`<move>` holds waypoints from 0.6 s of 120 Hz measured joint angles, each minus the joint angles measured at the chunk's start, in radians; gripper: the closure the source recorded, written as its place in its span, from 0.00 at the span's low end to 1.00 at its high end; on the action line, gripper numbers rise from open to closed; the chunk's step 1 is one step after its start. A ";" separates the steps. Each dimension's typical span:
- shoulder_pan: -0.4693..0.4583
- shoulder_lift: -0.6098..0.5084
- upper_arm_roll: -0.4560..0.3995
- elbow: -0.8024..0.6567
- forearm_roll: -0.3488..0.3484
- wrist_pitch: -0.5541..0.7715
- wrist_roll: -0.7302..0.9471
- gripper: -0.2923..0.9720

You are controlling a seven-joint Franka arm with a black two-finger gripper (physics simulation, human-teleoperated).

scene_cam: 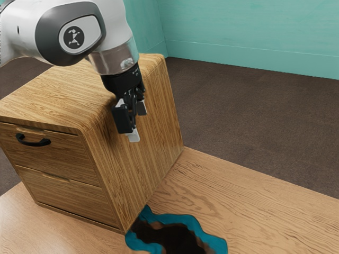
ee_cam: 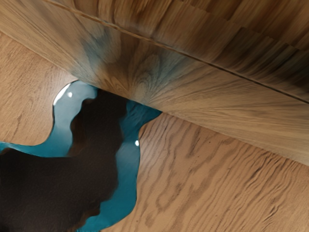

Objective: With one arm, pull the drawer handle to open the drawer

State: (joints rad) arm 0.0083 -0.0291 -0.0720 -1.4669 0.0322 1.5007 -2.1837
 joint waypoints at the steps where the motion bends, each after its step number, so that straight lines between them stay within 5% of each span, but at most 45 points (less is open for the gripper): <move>1: 0.000 0.000 0.000 0.000 0.000 0.000 -0.002 0.23; 72: 0.014 0.009 0.000 0.004 0.001 0.001 -0.099 0.23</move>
State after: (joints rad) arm 0.0223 -0.0200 -0.0720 -1.4631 0.0329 1.5016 -2.2832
